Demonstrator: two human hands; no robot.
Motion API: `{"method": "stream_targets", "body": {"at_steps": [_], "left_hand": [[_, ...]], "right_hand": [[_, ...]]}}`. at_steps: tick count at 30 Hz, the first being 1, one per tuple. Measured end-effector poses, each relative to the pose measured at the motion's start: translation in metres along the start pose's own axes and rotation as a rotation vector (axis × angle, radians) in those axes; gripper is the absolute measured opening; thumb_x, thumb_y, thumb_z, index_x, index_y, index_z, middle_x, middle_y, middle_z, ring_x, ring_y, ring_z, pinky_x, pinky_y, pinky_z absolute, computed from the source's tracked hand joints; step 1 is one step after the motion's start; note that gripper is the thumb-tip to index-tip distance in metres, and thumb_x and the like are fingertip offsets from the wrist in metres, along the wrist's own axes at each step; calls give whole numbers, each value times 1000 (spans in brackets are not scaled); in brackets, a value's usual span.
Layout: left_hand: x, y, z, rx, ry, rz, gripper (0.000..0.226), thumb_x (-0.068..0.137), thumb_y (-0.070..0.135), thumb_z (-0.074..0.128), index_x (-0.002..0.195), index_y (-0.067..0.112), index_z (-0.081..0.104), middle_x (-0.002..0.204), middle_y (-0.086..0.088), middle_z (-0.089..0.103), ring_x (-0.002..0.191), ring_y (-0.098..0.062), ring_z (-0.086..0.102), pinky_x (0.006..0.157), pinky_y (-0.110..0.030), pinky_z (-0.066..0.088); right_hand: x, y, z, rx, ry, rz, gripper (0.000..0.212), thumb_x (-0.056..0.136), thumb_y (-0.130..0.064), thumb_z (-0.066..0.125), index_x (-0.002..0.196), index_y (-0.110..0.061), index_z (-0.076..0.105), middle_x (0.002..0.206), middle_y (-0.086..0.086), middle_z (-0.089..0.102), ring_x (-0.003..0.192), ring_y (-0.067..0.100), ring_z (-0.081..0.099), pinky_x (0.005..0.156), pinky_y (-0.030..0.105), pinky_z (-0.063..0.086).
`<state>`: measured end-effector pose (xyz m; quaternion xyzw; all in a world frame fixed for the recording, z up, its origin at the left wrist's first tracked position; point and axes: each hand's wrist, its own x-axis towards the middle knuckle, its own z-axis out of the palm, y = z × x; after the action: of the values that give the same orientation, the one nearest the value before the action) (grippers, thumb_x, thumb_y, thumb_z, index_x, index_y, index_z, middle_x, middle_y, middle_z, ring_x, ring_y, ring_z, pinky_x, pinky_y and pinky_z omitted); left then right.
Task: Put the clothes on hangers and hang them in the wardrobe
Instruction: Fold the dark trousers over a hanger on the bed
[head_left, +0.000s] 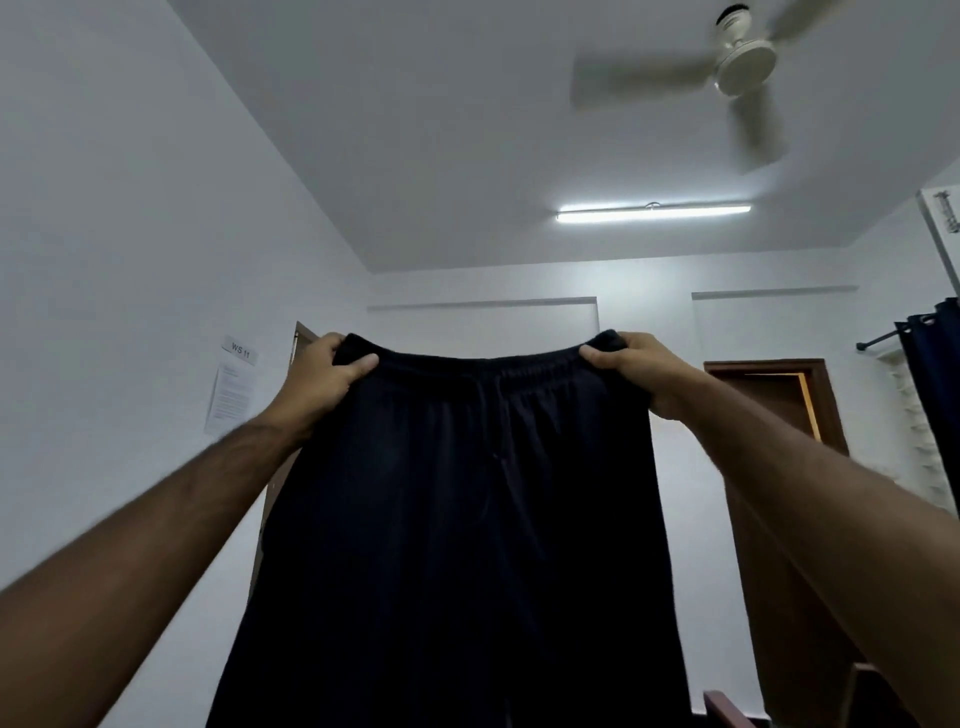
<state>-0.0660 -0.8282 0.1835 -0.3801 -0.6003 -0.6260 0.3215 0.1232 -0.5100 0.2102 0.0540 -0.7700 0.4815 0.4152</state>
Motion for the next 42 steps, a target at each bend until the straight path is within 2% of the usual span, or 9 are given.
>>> {"method": "stream_targets", "body": {"at_steps": [7, 17, 21, 25, 30, 33, 36, 39, 42], "left_hand": [[4, 16, 10, -46, 95, -159, 43, 60, 41, 82, 91, 13, 70, 93, -6, 75, 90, -27, 73, 90, -51, 58], [-17, 56, 75, -113, 103, -100, 31, 83, 30, 77, 101, 14, 57, 103, -4, 66, 94, -21, 66, 75, -35, 56], [-25, 68, 87, 1, 49, -1, 28, 86, 29, 75, 102, 13, 60, 95, 1, 66, 85, -11, 65, 65, -23, 49], [-31, 68, 89, 90, 19, 3, 18, 91, 28, 67, 98, 13, 63, 94, -2, 68, 85, -18, 66, 65, -26, 49], [-44, 67, 78, -523, -229, -237, 34, 103, 24, 38, 98, 7, 67, 88, -10, 68, 74, -25, 69, 66, -35, 57], [-52, 61, 78, -703, -394, -242, 44, 101, 17, 31, 124, 2, 64, 113, -16, 70, 87, -23, 71, 75, -32, 59], [-54, 49, 75, -468, -410, -41, 44, 98, 6, 35, 134, 10, 61, 123, -11, 68, 110, -23, 68, 86, -37, 59], [-49, 26, 63, 404, -152, 512, 49, 84, 13, 54, 131, 28, 59, 119, 6, 60, 112, -16, 58, 92, -41, 52], [-45, 4, 47, 593, -139, 387, 74, 68, 61, 65, 136, 43, 44, 135, 5, 44, 124, -17, 47, 105, -44, 41]], "right_hand": [[7, -37, 12, -29, 104, 86, 29, 91, -18, 76, 110, 1, 67, 104, 15, 74, 92, 28, 73, 84, 40, 62], [-5, -70, 82, 31, 32, 52, 34, 99, -22, 67, 124, 0, 59, 115, 13, 69, 102, 26, 69, 91, 37, 58], [-15, -66, 105, -143, -28, -95, 29, 101, -22, 60, 124, -5, 58, 112, 10, 67, 91, 19, 65, 70, 29, 56], [-23, -61, 112, -302, -91, -188, 28, 103, -28, 55, 126, -13, 54, 113, 5, 63, 92, 14, 62, 70, 28, 54], [-22, -43, 113, -238, -224, -175, 65, 89, -57, 71, 134, -18, 44, 122, -1, 63, 108, 11, 64, 87, 31, 56], [-20, -25, 112, -231, -157, -233, 72, 82, -36, 84, 135, -18, 38, 119, -3, 59, 109, 8, 59, 83, 23, 50], [-14, -10, 107, -214, -80, -232, 59, 83, -15, 73, 132, -20, 40, 118, 2, 59, 113, 19, 60, 90, 33, 55], [-16, -2, 98, -72, -129, -202, 59, 87, -2, 61, 137, -23, 36, 126, 4, 55, 110, 21, 61, 81, 30, 56], [-19, 7, 83, 144, -228, -246, 68, 95, 5, 54, 144, -35, 30, 129, 8, 50, 109, 28, 62, 78, 31, 60]]}}
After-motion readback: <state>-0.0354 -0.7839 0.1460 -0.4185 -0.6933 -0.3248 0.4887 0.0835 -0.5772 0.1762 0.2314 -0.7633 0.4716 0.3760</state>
